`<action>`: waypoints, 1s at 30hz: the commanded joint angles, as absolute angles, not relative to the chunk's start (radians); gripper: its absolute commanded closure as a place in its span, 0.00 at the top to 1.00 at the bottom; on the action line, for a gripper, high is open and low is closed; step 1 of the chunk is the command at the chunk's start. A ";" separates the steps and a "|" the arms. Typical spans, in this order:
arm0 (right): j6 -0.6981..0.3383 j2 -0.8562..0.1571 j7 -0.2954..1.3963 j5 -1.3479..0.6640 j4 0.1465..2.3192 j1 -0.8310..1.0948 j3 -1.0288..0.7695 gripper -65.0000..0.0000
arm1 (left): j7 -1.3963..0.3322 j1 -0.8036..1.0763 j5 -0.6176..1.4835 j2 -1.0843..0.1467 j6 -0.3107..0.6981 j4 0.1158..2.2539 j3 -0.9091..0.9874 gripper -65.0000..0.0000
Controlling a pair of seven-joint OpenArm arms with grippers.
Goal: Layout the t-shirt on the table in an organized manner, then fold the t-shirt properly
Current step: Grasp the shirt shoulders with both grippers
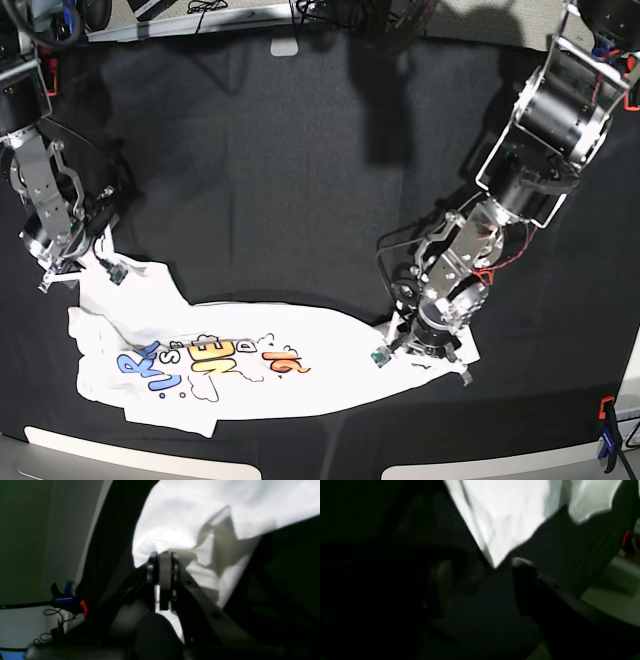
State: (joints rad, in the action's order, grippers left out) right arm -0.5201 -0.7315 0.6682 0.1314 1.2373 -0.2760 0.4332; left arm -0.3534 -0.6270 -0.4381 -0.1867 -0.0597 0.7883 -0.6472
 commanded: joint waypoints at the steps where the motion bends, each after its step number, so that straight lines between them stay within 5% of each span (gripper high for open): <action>1: -0.511 -0.753 0.635 0.162 1.251 -0.301 0.429 0.63 | -0.344 -0.662 -0.443 -0.189 -0.083 0.805 -0.643 0.00; 11: -0.498 -0.724 0.419 0.294 1.099 -0.302 0.431 0.63 | -0.352 -0.662 -0.443 -0.200 -0.083 0.805 -0.643 0.00; 16: -0.330 -0.695 0.381 0.380 1.011 -0.302 0.431 0.63 | -0.352 -0.662 -0.443 -0.200 -0.083 0.805 -0.643 0.00; 20: -0.297 -0.684 0.377 0.390 1.003 -0.302 0.431 0.63 | -0.352 -0.662 -0.443 -0.200 -0.083 0.805 -0.643 0.00; 27: -0.299 -0.667 0.358 0.390 1.003 -0.302 0.431 0.34 | -0.352 -0.662 -0.443 -0.200 -0.083 0.805 -0.643 0.00; 30: -0.299 -0.653 0.359 0.389 1.003 -0.301 0.431 0.10 | -0.352 -0.662 -0.443 -0.200 -0.083 0.805 -0.643 0.00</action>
State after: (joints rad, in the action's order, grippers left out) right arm -0.2916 -0.6388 0.3588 0.3923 1.0000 -0.2855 0.4366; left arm -0.3672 -0.6266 -0.4377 -0.1997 -0.0597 0.7883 -0.6472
